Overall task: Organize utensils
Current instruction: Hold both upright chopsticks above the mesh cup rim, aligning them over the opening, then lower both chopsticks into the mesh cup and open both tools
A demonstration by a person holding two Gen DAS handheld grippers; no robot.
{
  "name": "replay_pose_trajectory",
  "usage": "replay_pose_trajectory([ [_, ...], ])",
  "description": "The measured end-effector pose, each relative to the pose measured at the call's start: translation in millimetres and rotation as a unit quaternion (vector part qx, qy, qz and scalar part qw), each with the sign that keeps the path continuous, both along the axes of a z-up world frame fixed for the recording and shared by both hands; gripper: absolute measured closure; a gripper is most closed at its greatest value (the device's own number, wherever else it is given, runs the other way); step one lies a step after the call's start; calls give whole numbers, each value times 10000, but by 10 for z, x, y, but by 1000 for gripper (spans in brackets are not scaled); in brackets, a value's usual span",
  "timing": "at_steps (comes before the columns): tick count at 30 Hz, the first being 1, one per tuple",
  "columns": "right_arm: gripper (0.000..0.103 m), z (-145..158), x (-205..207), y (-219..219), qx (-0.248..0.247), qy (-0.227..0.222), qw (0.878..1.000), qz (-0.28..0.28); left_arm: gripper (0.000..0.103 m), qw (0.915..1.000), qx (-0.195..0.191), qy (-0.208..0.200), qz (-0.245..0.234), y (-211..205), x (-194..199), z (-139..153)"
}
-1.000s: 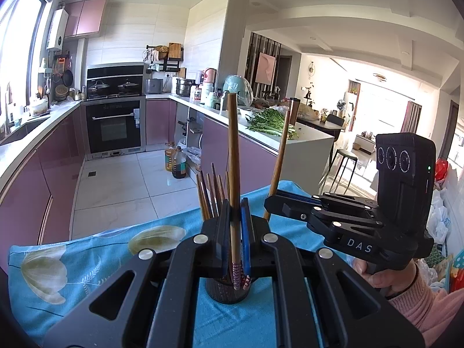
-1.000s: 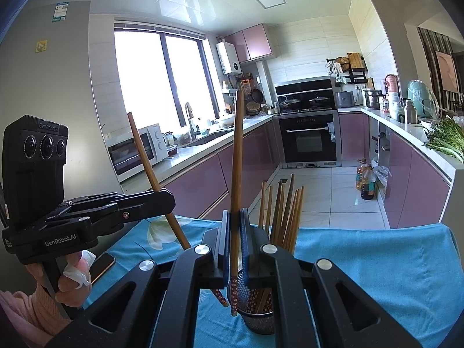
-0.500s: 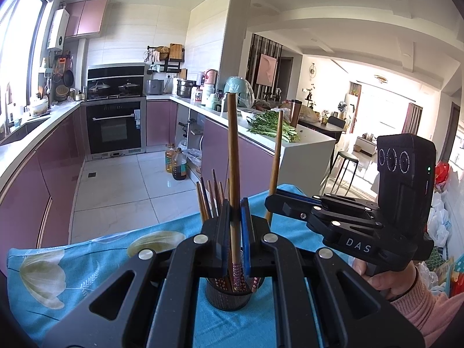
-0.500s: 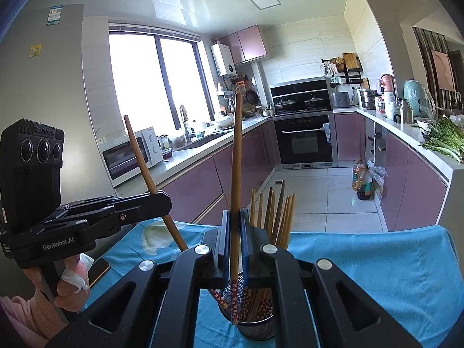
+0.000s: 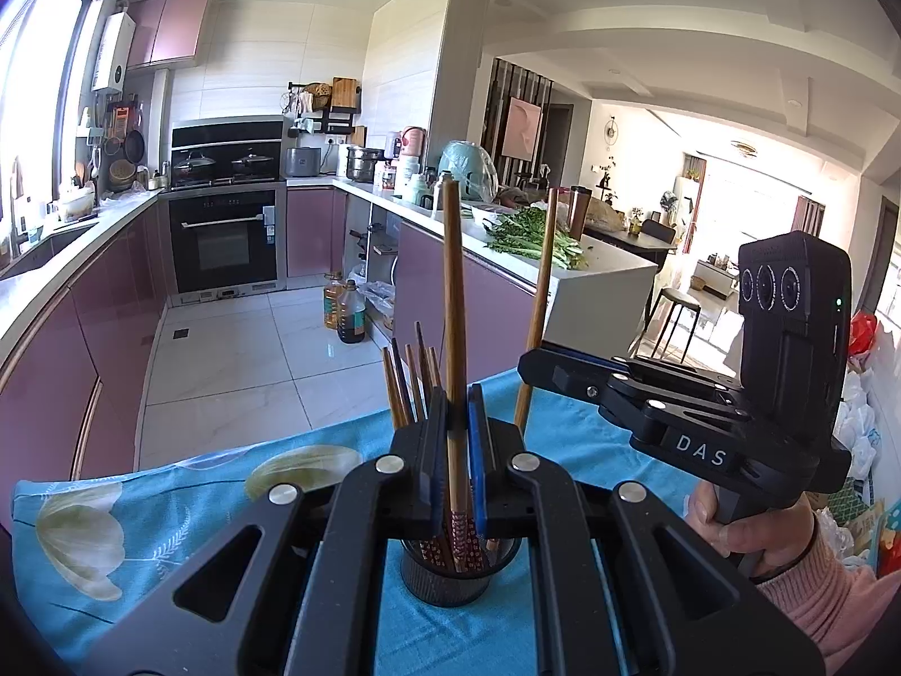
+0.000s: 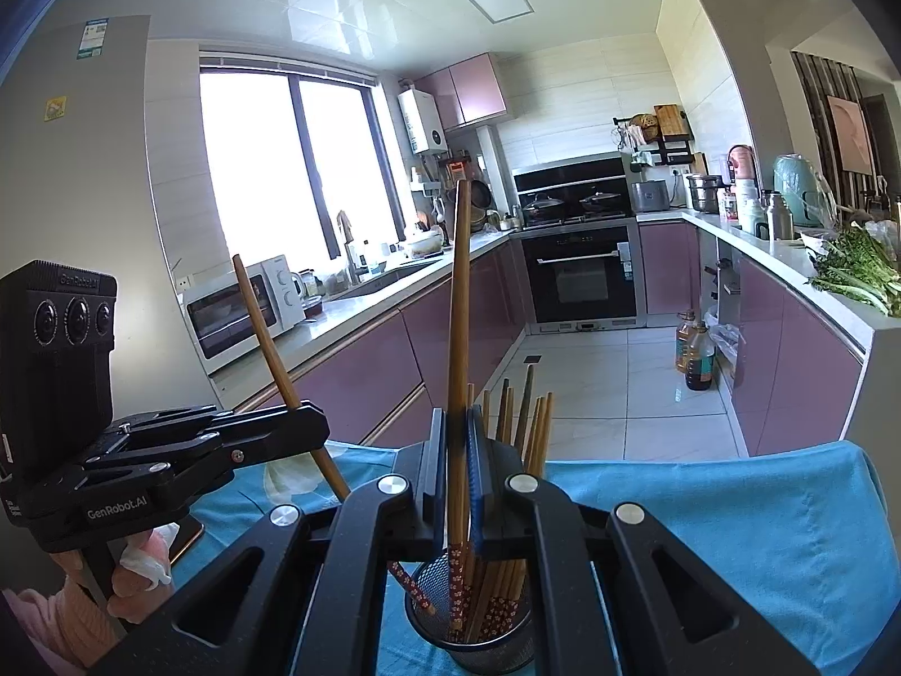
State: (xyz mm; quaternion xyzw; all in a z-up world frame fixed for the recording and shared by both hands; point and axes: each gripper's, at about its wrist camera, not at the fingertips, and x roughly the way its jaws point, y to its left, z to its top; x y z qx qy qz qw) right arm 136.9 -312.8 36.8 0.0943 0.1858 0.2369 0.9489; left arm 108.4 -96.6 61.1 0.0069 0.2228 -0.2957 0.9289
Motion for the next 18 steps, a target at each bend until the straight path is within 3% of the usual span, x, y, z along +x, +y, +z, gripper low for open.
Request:
replay_pose_trajectory([
  [18, 97, -273, 216, 129, -72, 419, 9991, -78, 95, 9994, 266, 234, -18, -44, 16, -103],
])
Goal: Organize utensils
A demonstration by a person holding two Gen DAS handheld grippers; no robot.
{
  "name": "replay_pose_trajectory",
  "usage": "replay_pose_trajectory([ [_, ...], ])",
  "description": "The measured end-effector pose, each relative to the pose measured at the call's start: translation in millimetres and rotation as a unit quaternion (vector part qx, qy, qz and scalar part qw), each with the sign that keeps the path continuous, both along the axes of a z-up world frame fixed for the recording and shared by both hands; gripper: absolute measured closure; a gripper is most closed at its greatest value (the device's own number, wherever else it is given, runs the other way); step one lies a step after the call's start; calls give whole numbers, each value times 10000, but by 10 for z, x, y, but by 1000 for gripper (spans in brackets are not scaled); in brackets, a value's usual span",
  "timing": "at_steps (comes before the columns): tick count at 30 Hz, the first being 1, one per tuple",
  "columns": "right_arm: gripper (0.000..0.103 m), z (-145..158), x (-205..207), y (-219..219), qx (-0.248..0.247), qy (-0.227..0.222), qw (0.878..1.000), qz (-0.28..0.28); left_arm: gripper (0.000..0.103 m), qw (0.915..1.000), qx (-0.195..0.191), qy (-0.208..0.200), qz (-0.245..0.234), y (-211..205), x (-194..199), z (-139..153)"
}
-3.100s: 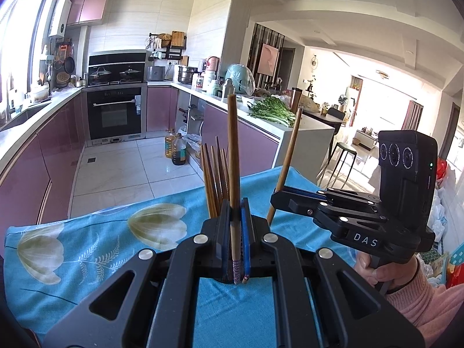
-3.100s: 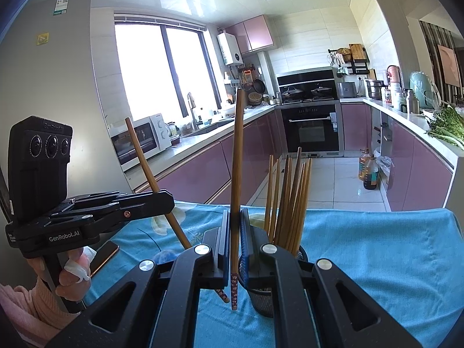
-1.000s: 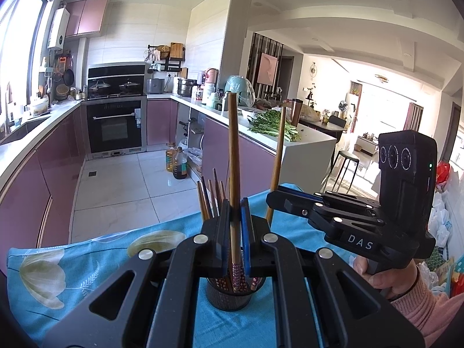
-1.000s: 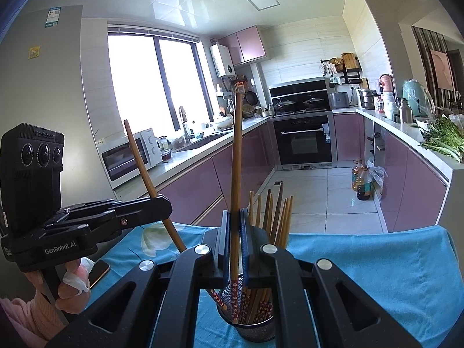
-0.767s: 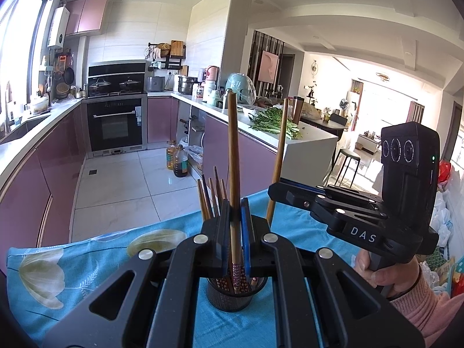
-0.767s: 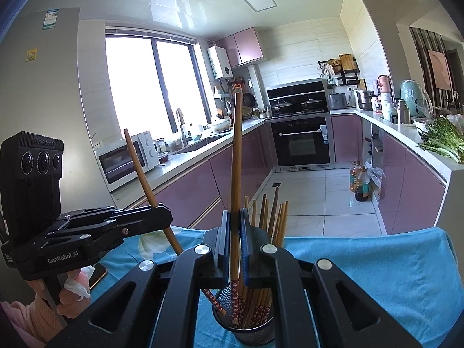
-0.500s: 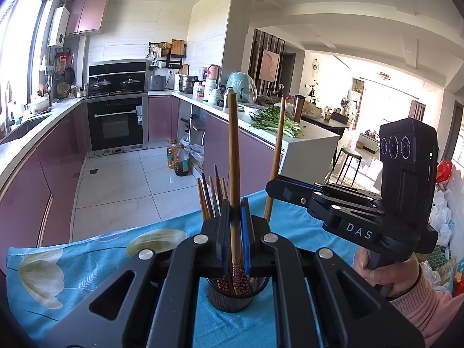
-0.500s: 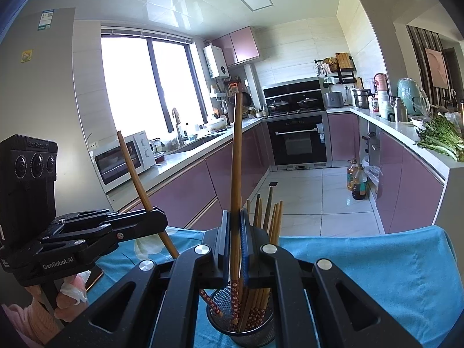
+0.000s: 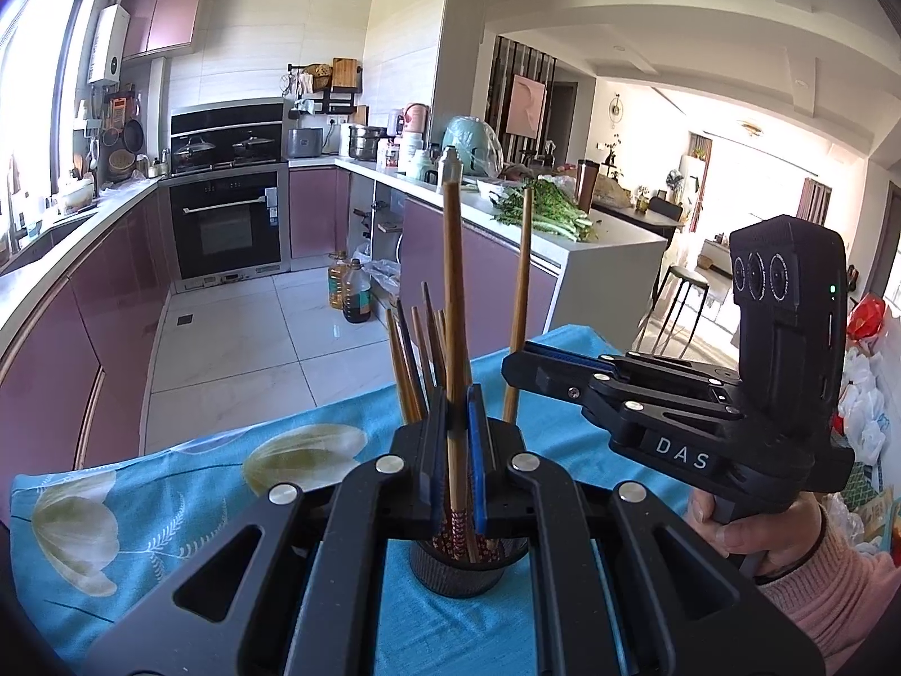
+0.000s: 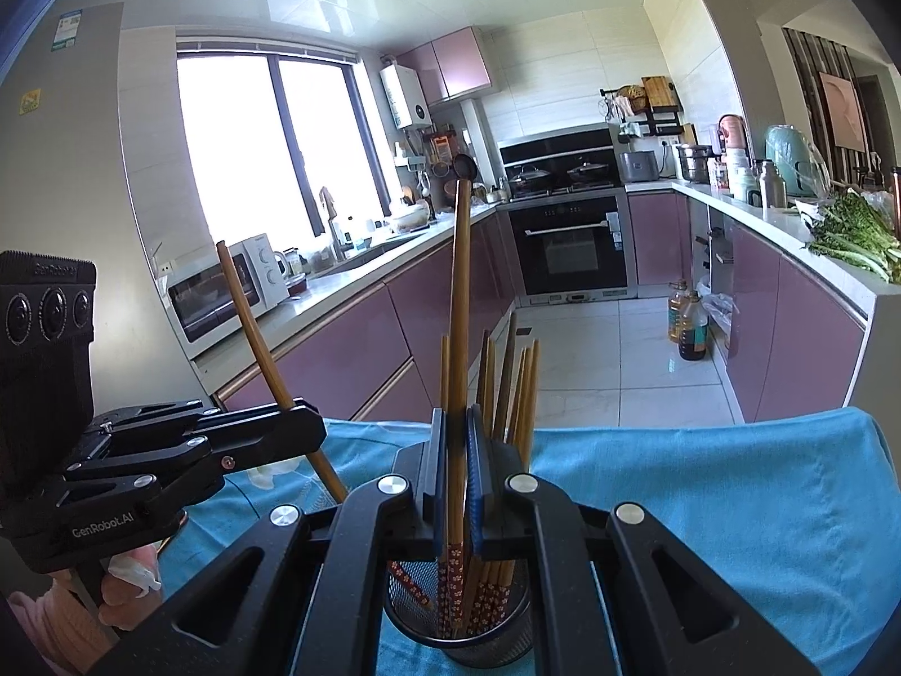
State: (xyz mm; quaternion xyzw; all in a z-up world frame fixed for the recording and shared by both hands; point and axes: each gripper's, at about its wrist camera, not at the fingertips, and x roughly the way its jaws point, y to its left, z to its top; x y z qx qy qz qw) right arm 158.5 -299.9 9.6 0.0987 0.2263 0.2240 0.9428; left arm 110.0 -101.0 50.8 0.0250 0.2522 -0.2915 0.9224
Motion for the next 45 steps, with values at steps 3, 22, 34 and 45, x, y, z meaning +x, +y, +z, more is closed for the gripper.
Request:
replay_pose_trajectory([
  [3, 97, -58, 10, 24, -17, 81, 10000, 30, 95, 9999, 62, 75, -29, 3, -16, -21],
  [22, 97, -327, 77, 139, -206, 528, 9984, 72, 95, 9973, 469, 550, -103, -62, 71, -224],
  [34, 95, -426, 132, 70, -131, 719, 9973, -22, 93, 9954, 462, 835, -42, -62, 290, -407],
  [45, 36, -408, -229, 127, -479, 290, 9983, -153, 38, 9958, 222, 136, 880, 359, -32, -415],
])
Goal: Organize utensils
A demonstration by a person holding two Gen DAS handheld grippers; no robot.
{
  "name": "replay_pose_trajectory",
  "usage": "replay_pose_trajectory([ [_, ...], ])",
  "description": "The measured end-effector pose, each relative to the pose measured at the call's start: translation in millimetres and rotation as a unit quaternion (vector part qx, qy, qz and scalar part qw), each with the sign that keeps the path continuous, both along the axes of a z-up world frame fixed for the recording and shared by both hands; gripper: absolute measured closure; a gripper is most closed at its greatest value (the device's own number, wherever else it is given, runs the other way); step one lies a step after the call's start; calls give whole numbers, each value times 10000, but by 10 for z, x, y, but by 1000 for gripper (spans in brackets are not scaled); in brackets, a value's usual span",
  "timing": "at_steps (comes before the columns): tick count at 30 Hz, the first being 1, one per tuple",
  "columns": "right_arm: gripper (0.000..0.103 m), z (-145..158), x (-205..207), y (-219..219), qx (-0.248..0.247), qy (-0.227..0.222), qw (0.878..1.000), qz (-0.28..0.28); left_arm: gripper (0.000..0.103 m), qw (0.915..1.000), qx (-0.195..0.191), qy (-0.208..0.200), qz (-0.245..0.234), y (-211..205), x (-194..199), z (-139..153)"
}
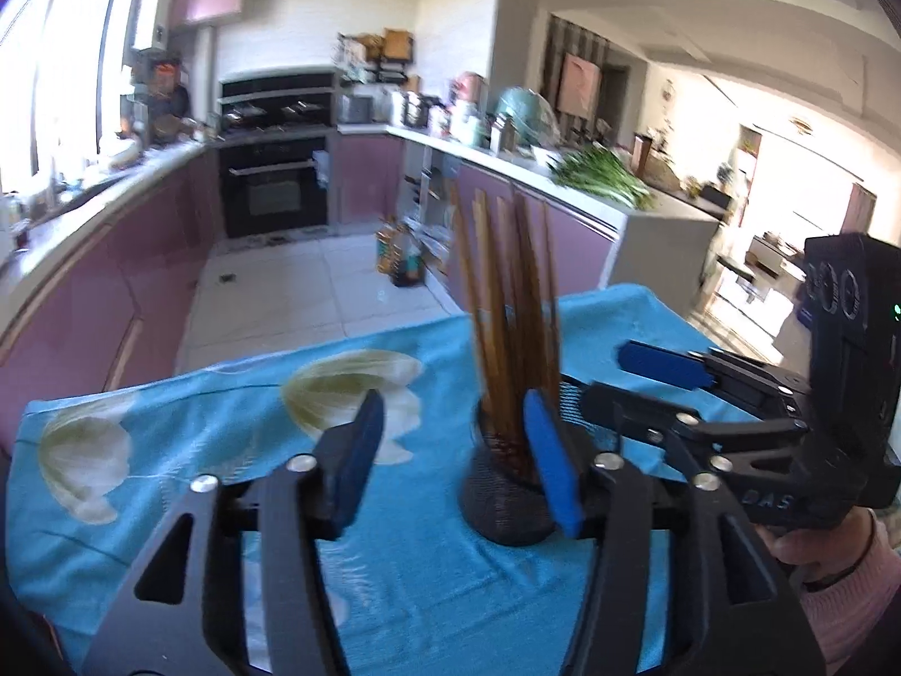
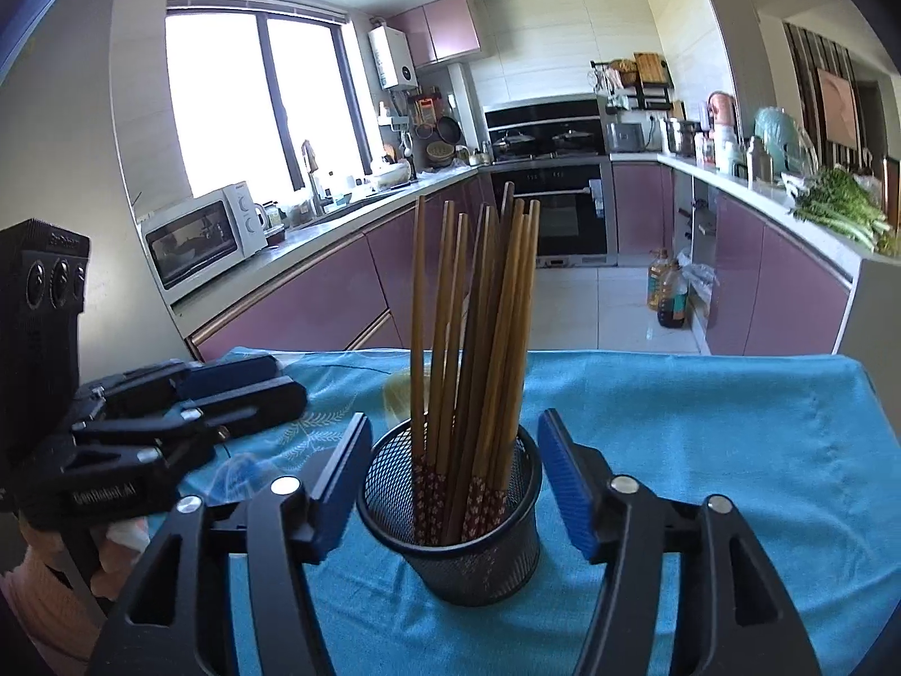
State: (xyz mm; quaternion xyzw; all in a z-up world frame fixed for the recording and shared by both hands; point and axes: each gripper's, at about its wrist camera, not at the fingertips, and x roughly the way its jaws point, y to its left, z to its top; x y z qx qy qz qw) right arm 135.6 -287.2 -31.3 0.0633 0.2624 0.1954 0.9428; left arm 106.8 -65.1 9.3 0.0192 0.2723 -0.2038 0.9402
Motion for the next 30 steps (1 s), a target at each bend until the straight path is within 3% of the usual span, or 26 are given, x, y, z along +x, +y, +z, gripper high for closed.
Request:
replay_pose_trajectory([
  [1, 27, -3, -44, 14, -50, -62, 10000, -50, 34, 9998, 44, -130, 147, 54, -46, 9],
  [5, 16, -23, -178, 74, -269, -283, 9989, -275, 6, 9953, 139, -602, 744, 284, -236, 73],
  [7, 7, -24, -266, 101, -317, -441, 9979, -353, 6, 9923, 158, -775, 957, 382, -329, 90],
  [15, 7, -3, -480, 260, -519, -859, 9936, -515, 6, 9808, 287, -1265, 1459, 573, -705, 114],
  [20, 7, 28, -652, 353, -556, -1138, 9897, -663, 6, 9768, 180, -1354, 1646, 668, -867, 116],
  [30, 7, 0, -784, 459, -506, -1187, 9889, -742, 6, 9747, 131, -1396, 1739, 721, -1044, 50],
])
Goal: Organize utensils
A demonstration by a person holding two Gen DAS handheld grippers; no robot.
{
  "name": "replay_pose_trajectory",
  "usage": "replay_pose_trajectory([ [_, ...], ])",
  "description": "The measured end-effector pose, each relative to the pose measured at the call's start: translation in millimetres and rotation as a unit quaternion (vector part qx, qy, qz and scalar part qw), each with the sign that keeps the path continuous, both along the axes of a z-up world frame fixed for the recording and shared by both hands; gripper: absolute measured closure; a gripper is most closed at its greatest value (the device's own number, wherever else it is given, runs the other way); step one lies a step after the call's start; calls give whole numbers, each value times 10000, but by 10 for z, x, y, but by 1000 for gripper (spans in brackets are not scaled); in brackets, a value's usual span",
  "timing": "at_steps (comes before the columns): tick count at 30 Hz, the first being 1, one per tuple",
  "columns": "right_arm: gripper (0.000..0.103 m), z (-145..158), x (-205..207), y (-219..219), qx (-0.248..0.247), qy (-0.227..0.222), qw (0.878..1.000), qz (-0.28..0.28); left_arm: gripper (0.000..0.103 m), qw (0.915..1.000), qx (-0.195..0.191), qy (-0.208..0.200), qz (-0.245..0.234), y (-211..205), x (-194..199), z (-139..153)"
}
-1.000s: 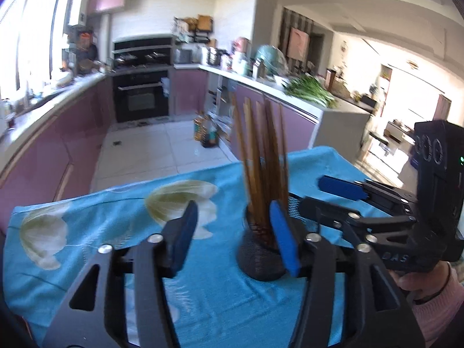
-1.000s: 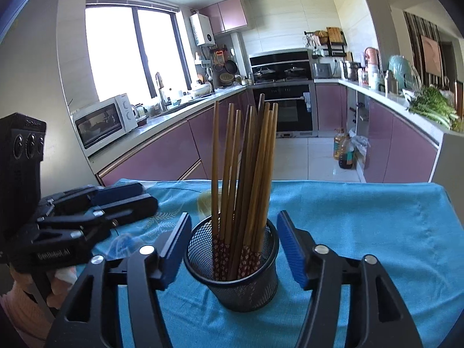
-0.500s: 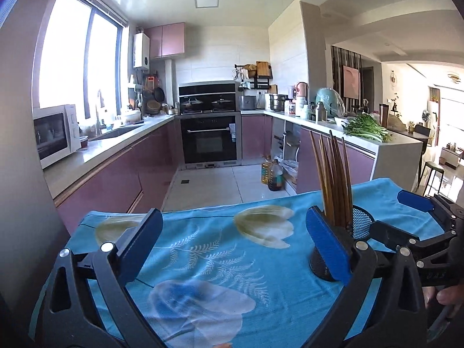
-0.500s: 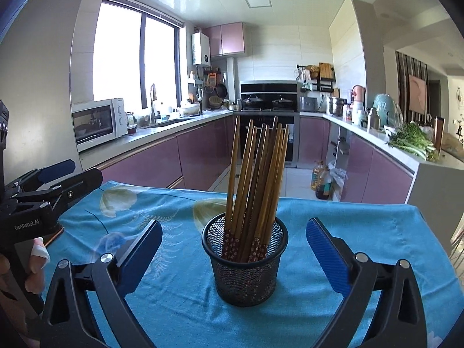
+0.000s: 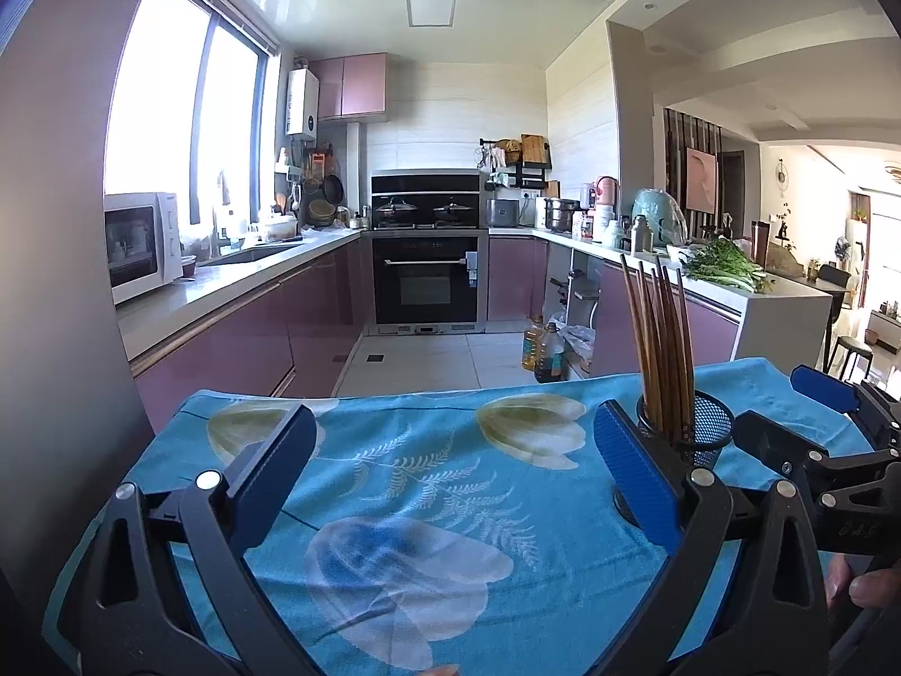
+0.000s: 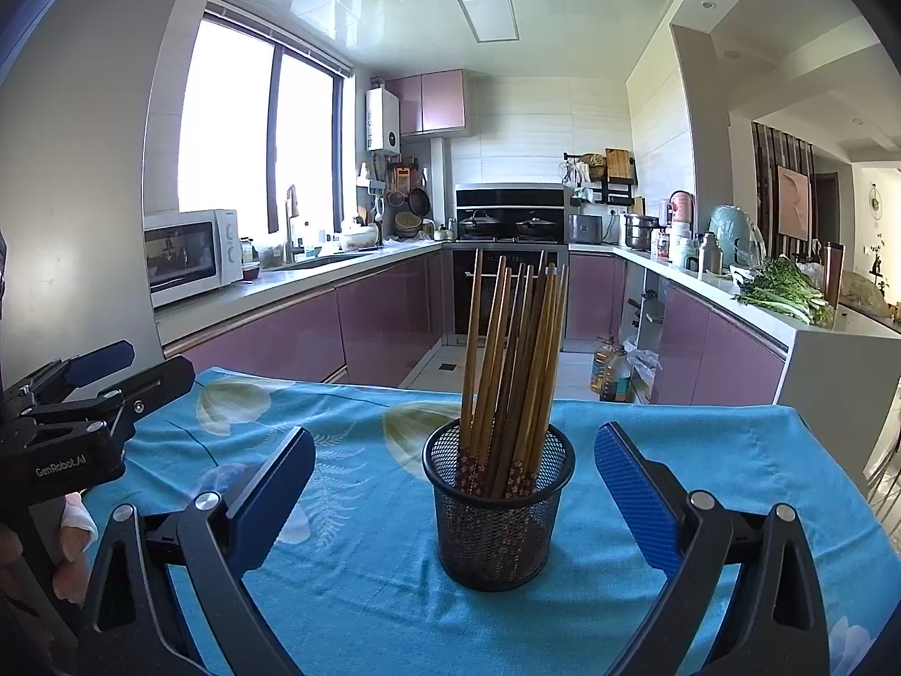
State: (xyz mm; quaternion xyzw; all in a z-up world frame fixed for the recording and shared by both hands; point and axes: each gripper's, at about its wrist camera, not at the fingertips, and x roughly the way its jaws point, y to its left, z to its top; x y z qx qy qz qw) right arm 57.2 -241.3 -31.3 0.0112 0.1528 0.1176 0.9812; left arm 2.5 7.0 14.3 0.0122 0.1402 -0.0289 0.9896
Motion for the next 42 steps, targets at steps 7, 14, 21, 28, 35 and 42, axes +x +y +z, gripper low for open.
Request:
replay_pose_trajectory([
  [7, 7, 9, -21, 27, 63, -37, 9999, -87, 6, 9999, 9, -131, 40, 18, -100, 38],
  [14, 7, 2, -60, 27, 90, -68, 9998, -153, 6, 9999, -13, -134, 58, 34, -141, 41],
  [21, 7, 11, -65, 31, 100, -78, 9998, -173, 6, 9999, -21, -142, 81, 50, -160, 40],
  [28, 7, 14, -77, 26, 149, -57, 9997, -169, 6, 9998, -7, -165, 109, 54, -172, 43],
  [35, 7, 5, -68, 15, 188, -55, 9996, -185, 6, 9997, 6, -201, 133, 57, -198, 70],
  [42, 7, 7, -66, 10, 189, -57, 9996, -190, 6, 9997, 0, -209, 162, 54, -203, 93],
])
